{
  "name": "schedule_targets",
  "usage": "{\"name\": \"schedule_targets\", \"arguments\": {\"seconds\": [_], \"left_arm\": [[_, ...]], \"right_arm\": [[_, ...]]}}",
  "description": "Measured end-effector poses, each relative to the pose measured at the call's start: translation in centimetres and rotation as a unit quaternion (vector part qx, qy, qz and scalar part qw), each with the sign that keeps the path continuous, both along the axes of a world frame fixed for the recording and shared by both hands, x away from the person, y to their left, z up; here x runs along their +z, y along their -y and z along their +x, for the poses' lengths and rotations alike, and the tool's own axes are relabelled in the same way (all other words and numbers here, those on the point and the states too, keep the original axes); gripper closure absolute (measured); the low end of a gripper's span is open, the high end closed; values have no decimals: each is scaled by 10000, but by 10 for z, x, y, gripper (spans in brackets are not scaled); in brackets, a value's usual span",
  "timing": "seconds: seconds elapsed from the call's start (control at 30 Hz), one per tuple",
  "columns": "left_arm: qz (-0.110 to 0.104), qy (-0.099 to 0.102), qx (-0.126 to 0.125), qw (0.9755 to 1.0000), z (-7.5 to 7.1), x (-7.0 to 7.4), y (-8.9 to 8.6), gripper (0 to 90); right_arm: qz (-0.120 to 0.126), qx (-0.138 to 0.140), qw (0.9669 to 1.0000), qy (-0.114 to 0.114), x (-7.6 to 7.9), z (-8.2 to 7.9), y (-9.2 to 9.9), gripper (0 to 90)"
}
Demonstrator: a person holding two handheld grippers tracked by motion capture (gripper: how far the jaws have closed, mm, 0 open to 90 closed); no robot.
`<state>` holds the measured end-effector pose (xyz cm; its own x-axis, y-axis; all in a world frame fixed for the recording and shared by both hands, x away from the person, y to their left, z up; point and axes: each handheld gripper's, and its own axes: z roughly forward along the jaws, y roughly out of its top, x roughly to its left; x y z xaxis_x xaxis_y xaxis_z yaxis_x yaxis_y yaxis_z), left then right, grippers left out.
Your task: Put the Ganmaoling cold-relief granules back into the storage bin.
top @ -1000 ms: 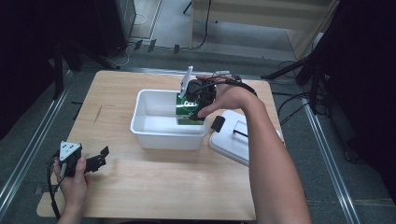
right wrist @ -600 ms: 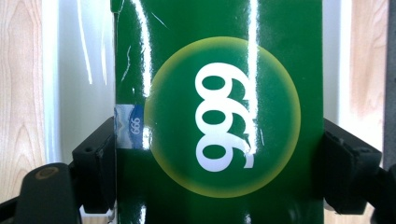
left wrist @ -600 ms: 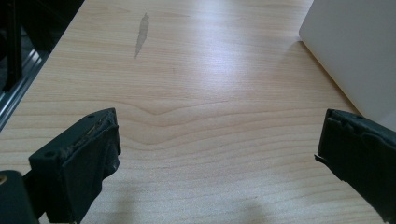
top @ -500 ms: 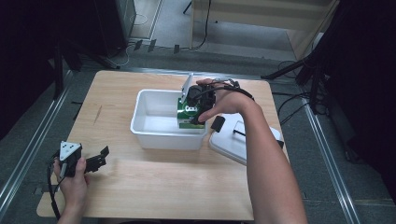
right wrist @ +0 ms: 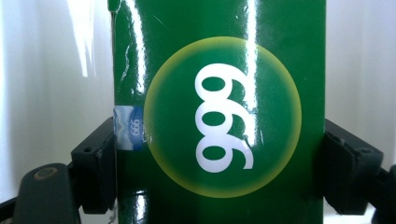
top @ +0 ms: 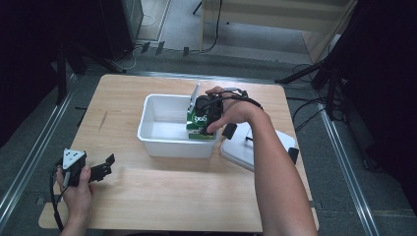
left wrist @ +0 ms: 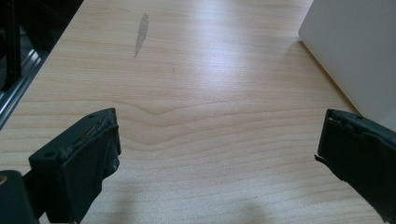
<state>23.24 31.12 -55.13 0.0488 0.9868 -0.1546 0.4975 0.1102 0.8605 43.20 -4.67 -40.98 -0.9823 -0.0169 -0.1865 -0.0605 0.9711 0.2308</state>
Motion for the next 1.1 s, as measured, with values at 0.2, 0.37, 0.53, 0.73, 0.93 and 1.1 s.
{"name": "schedule_targets", "arguments": {"seconds": [0.2,0.37,0.53,0.73,0.93,1.1], "left_arm": [[5,4,-4,10000,0,0,0,0],[6,3,-4,10000,0,0,0,0],[6,1,-7,10000,0,0,0,0],[11,-3,-10,10000,0,0,0,1],[18,-7,-10,10000,0,0,0,0],[51,-20,-18,10000,0,0,0,0]], "right_arm": [[-169,38,9998,24,-9,2,-1,158],[-241,-15,9997,-37,-12,2,-1,155],[-294,-32,9996,-47,-16,2,1,147],[-260,-354,9990,93,-14,4,6,104],[-125,-462,9988,127,-8,3,12,54],[32,-597,9980,187,3,0,20,34]]}}
